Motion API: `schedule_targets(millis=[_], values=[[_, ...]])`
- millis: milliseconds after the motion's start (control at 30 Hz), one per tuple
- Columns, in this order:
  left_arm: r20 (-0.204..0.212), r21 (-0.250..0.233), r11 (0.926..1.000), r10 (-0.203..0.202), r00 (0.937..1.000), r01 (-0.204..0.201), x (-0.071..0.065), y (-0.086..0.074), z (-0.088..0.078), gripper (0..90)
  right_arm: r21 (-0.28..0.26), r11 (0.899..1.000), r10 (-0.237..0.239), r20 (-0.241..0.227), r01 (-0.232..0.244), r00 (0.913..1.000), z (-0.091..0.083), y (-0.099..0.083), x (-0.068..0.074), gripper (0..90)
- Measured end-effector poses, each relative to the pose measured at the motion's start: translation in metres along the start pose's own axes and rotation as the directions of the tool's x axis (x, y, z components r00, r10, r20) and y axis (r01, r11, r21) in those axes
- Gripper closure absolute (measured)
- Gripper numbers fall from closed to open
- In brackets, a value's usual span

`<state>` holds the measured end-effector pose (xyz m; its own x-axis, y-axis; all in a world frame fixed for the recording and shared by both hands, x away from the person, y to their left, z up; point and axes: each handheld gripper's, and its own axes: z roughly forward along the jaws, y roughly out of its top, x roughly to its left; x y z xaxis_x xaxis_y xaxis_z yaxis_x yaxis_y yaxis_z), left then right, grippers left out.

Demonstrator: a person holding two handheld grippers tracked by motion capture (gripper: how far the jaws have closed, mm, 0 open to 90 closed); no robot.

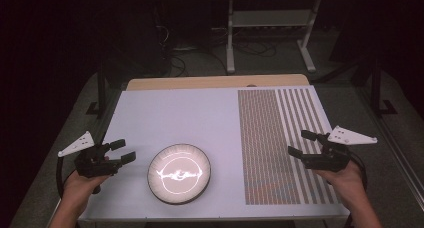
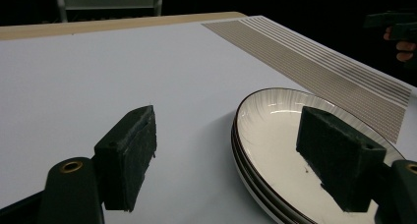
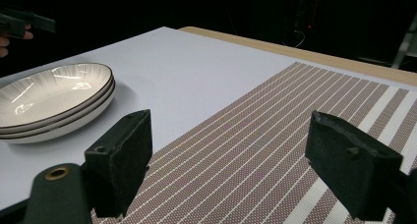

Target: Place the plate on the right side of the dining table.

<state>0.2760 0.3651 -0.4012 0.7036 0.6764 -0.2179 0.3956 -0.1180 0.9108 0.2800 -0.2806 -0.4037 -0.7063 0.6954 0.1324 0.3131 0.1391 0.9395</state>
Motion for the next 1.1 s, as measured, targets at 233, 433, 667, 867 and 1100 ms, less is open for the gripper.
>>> schedule_targets(millis=[233,433,667,867,1100], values=[[-0.005,-0.010,0.9999,0.005,1.0000,-0.005,-0.0005,0.0006,-0.0006,22.5,0.002,1.000,0.003,0.000,-0.003,1.0000,0.0001,-0.0002,-0.0003,17.5],[-0.007,-0.014,0.9999,-0.001,1.0000,0.000,-0.0005,0.0008,-0.0010,22.8,0.006,1.000,0.006,0.001,-0.006,1.0000,0.0004,-0.0004,-0.0005,17.6],[-0.013,-0.013,0.9999,0.004,0.9999,-0.004,-0.0005,0.0014,-0.0022,23.8,0.014,1.000,0.006,-0.002,-0.006,1.0000,0.0016,-0.0008,-0.0005,18.0],[-0.021,-0.024,0.9997,-0.005,0.9998,0.004,-0.0002,0.0026,-0.0040,24.9,0.008,1.000,0.018,-0.018,-0.018,0.9997,0.0043,-0.0025,-0.0019,18.5],[-0.047,0.005,0.9997,-0.024,0.9986,0.025,-0.0007,0.0055,-0.0045,25.6,0.036,0.999,0.014,-0.019,-0.013,0.9997,0.0075,-0.0012,0.0004,19.1]])
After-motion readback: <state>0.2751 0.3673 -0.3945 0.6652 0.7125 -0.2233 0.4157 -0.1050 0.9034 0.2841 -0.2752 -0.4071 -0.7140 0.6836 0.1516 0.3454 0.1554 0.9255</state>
